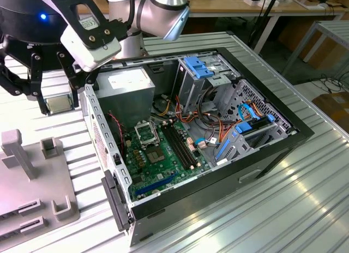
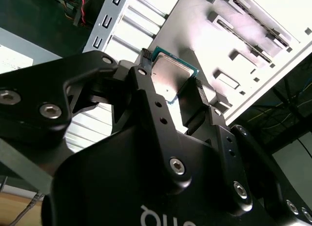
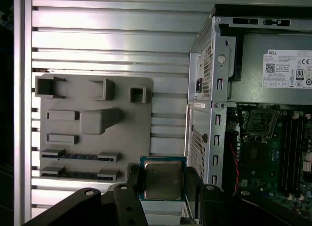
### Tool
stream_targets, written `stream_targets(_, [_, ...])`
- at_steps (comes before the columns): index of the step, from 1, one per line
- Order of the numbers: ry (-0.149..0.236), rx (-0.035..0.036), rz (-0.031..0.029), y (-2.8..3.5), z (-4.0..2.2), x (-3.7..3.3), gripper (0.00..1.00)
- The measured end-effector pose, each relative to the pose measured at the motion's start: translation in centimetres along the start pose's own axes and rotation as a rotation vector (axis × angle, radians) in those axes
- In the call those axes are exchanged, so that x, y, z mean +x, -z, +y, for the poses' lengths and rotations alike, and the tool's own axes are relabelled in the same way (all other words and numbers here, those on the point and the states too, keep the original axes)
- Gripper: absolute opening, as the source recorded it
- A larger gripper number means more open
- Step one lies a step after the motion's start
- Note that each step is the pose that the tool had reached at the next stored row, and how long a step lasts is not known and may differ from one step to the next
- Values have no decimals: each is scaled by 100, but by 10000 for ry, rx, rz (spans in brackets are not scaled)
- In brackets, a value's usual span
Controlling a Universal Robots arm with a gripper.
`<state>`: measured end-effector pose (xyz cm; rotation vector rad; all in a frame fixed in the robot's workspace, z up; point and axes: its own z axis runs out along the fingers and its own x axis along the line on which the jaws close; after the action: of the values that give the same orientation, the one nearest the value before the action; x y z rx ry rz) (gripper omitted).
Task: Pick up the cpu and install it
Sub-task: 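Pick up the cpu and move it towards the insertion slot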
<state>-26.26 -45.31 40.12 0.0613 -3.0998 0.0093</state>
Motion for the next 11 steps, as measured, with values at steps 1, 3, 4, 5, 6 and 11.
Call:
stream_targets(1, [-1, 0, 0, 1, -1, -25, 47])
stream_targets(3, [-3, 0, 1, 3, -2, -57, 47])
stream_targets(4, [-4, 0, 0, 3, -3, -71, 47])
stream_targets(5, [-6, 0, 0, 4, -5, -88, 47])
stream_targets(6, [-8, 0, 0, 4, -5, -99, 47])
stream_targets(11, [-13, 0, 0, 6, -11, -152, 47])
